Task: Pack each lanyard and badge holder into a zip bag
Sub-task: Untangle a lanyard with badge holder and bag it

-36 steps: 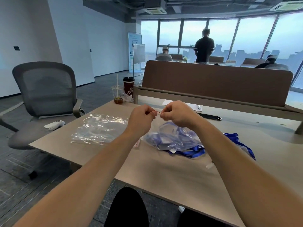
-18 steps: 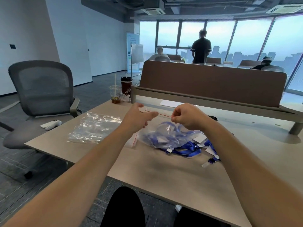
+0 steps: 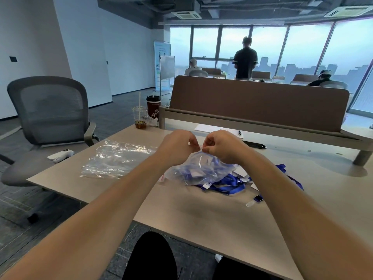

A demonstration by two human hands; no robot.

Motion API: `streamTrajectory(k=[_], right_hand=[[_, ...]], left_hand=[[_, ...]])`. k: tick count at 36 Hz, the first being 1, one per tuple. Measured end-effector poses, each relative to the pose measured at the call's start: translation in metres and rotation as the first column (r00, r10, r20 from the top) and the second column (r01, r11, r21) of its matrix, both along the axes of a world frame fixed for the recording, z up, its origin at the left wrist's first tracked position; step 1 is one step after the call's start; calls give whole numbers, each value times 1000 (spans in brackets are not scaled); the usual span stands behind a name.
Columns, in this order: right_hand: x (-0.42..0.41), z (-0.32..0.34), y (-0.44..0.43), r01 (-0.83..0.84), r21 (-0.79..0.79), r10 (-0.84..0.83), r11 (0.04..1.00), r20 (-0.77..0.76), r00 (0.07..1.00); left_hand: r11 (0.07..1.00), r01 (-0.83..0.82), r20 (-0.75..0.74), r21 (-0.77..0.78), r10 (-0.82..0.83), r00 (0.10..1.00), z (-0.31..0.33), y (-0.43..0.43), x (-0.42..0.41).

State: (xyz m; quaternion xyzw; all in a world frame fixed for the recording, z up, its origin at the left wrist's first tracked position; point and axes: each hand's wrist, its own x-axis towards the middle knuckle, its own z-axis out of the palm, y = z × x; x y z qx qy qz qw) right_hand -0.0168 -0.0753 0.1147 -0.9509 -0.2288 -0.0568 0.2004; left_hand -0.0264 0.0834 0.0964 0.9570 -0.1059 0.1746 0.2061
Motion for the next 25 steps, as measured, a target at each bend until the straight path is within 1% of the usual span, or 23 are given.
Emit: streamTrajectory(k=[4,12,17,22,25], right_hand=[[1,5,-9,12,33,-11,999,-28,1000],[7,7,-42,75,133,-68,988,-55,996],[6,8,-54,94,201,-85,975,-51,995],[6,5,-58,135,332,-120,934,-65,991],[6,-1,-56,170,431,-164,886,-53,985]], left_hand=[[998,-35,56,-50,38,998,-2,0,0],[980,-41,62,-197,54,997,-2,19,3],[975,-36,93,-218,57,994,2,19,2],[964,-31,107,-263,61,992,5,18,1],[962,-24,104,-274,54,993,5,17,-1]])
